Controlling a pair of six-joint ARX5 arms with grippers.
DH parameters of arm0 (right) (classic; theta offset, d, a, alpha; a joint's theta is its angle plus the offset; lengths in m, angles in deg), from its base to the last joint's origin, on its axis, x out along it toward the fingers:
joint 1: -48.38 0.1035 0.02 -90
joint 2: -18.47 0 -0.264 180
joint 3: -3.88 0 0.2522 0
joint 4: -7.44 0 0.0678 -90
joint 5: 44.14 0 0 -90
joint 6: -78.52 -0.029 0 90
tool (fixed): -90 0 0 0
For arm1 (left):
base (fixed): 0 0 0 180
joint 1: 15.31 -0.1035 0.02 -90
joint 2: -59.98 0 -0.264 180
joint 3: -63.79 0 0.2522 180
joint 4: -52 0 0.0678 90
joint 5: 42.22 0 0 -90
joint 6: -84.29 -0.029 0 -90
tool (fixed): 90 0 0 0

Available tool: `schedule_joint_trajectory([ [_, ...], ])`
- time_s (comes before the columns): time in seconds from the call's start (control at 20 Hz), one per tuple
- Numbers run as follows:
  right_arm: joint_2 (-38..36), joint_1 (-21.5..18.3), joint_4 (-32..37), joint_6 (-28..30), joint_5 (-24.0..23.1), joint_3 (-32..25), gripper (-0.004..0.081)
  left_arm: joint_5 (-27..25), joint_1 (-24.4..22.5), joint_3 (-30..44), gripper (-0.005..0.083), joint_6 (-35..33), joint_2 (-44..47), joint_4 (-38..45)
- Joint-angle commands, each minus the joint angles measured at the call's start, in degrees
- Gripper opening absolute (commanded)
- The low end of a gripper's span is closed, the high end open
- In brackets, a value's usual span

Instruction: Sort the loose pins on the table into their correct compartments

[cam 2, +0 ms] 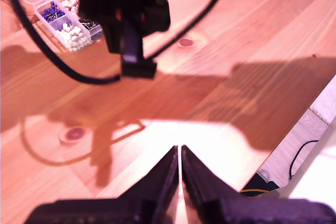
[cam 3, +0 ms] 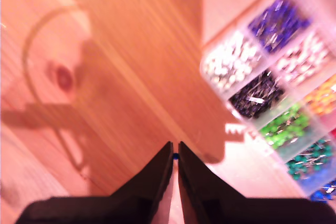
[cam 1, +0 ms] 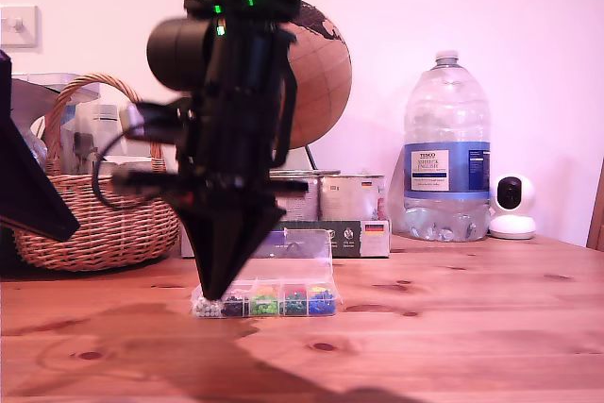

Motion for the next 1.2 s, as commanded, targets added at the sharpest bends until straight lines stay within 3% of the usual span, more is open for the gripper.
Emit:
schedule_joint_trajectory([
  [0.0, 1.27, -0.59, -0.39, 0.2, 0.15, 0.28, -0.0011, 0.24, -0.04, 0.42, -0.0022, 0.17, 0.17, 0.33],
  [0.7, 1.27, -8.37, -3.19, 0.2, -0.15, 0.28, -0.0011, 1.01, -0.04, 0.42, -0.0022, 0.07, 0.15, 1.6],
  [1.15, 1.27, -10.88, -4.02, 0.66, -0.26, 0.28, -0.0011, 0.98, -0.04, 0.42, -0.0022, -0.26, 0.15, 1.62],
])
